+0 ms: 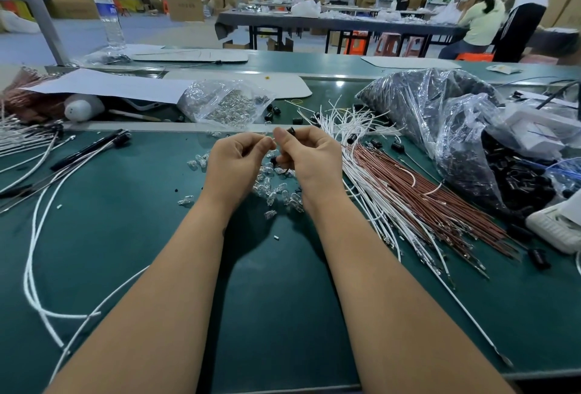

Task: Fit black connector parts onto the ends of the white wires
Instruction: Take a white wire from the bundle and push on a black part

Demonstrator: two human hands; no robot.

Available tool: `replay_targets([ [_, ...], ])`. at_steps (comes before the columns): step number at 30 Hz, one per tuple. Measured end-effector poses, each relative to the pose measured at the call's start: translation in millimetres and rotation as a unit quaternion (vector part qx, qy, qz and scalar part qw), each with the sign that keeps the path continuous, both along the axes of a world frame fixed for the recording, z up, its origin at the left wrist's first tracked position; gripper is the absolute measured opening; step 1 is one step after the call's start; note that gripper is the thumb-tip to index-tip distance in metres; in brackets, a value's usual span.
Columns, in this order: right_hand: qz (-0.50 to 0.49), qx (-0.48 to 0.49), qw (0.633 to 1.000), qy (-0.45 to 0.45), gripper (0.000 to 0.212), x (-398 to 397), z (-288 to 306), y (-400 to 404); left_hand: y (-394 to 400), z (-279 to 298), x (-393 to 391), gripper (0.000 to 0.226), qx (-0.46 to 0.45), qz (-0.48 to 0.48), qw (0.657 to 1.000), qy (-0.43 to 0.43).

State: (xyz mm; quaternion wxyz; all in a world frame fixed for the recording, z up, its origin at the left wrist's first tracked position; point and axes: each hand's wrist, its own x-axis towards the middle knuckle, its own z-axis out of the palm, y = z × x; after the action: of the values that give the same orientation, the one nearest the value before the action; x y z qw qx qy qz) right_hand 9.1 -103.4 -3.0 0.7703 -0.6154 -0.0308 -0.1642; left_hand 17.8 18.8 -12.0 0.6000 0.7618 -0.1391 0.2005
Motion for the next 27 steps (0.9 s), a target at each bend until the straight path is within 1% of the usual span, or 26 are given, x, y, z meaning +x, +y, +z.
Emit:
replay_targets([
  [4,-0.019,0.027,0.999,-0.007,0.018,-1.0,1.8,-0.2,-0.8,0.1,1.1,0.013,0.006,-0.004,1.000,-0.006],
  [7,-0.029,0.022,0.999,-0.010,0.014,-2.0,4.0,-1.5,-0.8,-0.9,2.0,0.012,0.004,-0.003,1.000,-0.010],
  [13,-0.053,0.005,0.998,-0.020,0.016,-2.6,5.5,-1.8,0.1,-2.3,3.6,0.012,-0.002,-0.005,1.000,-0.014],
  [16,-0.055,-0.061,0.996,-0.045,0.014,-2.8,5.9,-1.4,2.5,-4.5,4.7,0.013,0.002,0.000,1.000,-0.018],
  [19,-0.066,-0.121,0.987,-0.081,0.017,-3.2,5.5,1.4,1.0,-5.3,3.5,0.012,0.016,0.016,0.999,-0.022],
  [23,-0.090,-0.163,0.976,-0.116,0.028,-3.2,5.7,4.1,-6.0,-1.4,1.5,0.023,0.020,0.018,0.999,-0.018],
  [27,-0.093,-0.190,0.969,-0.132,0.026,-5.7,5.7,5.3,-11.8,2.4,-3.1,0.033,-0.017,-0.022,0.999,-0.020],
])
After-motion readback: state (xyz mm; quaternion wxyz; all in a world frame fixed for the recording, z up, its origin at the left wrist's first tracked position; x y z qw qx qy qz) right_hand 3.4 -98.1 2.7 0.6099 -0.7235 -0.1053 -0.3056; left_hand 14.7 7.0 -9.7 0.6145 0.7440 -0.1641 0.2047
